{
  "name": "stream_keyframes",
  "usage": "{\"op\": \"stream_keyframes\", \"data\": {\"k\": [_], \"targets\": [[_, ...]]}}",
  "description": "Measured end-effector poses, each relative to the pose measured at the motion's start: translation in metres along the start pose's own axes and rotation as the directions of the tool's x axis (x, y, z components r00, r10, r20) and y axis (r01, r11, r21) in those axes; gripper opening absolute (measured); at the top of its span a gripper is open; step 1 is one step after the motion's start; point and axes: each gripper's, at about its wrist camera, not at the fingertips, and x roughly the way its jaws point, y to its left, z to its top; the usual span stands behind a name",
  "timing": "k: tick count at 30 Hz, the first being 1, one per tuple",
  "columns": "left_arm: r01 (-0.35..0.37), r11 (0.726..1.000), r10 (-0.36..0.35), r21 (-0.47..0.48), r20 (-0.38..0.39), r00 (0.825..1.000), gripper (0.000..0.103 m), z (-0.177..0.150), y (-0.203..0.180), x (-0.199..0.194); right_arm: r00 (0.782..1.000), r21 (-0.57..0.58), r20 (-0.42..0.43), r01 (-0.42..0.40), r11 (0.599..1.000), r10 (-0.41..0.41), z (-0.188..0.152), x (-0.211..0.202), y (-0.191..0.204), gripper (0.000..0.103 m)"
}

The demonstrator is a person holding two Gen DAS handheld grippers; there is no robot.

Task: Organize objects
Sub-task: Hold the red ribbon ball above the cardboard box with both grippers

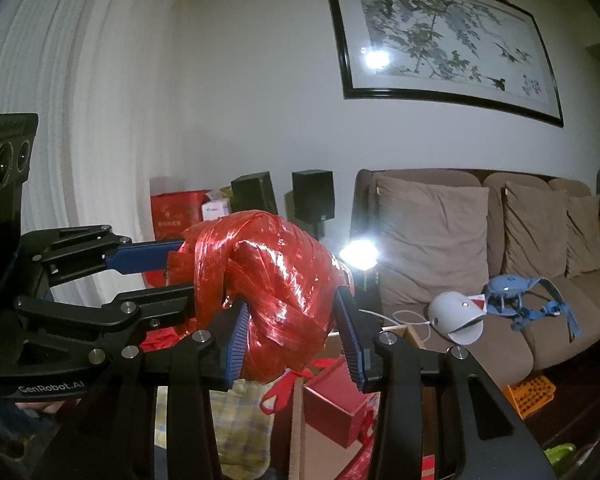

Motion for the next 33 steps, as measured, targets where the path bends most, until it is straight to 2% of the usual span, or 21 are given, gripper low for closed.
{"op": "stream_keyframes", "data": {"k": [33], "targets": [[0.044, 0.999, -0.044, -0.007, -0.017, 0.999, 0.035, 0.009, -0.013, 0.028, 0.999, 0.025, -0.028, 0.038, 0.999, -0.038, -0.001, 0.001, -0.024, 0.041]]}}
